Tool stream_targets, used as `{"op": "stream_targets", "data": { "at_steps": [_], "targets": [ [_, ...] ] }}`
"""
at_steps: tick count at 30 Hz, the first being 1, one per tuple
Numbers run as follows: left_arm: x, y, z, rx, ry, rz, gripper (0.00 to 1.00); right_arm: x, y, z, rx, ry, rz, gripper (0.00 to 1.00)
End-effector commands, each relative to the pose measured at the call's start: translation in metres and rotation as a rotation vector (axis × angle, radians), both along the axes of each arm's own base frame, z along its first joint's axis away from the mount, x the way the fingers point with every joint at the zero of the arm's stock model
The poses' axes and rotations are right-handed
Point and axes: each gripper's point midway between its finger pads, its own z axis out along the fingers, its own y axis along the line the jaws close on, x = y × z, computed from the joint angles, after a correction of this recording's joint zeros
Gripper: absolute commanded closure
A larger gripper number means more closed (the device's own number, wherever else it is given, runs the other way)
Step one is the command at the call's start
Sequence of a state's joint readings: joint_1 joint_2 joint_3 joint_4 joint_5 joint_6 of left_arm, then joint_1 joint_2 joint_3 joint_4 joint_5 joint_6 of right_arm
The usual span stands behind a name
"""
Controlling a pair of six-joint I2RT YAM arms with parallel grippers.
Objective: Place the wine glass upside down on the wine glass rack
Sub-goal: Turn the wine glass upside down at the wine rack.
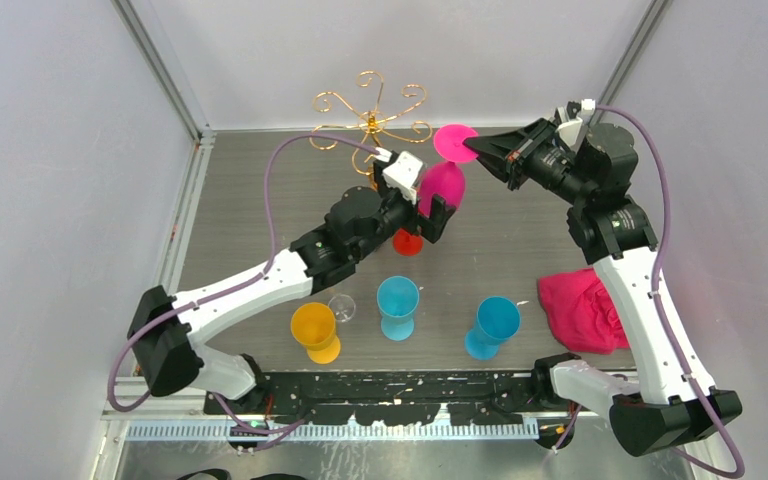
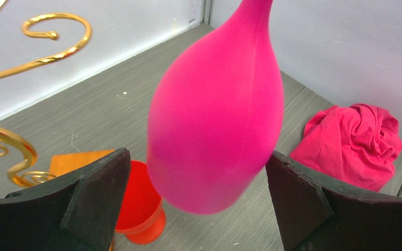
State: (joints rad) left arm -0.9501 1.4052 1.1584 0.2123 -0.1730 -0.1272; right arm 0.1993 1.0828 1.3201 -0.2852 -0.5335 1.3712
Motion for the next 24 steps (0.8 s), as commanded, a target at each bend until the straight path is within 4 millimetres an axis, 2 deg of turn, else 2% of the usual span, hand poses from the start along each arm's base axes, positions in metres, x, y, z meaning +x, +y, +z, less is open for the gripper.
{"op": "stream_targets", "data": {
  "at_steps": [1,9,24],
  "targets": [
    [-0.002,0.025,0.056,-0.122,-0.096,0.070,0.00,0.002,-0.002,0.012,-0.033,-0.064,-0.016,0.99],
    [-0.006,0.036,0.070,-0.141,-0.110,0.088,0.00,0.010,-0.003,0.012,-0.044,-0.068,-0.027,0.99],
    [-0.019,0.050,0.084,-0.148,-0.100,0.092,0.00,0.022,-0.009,0.011,-0.071,-0.063,-0.061,0.99]
  ]
}}
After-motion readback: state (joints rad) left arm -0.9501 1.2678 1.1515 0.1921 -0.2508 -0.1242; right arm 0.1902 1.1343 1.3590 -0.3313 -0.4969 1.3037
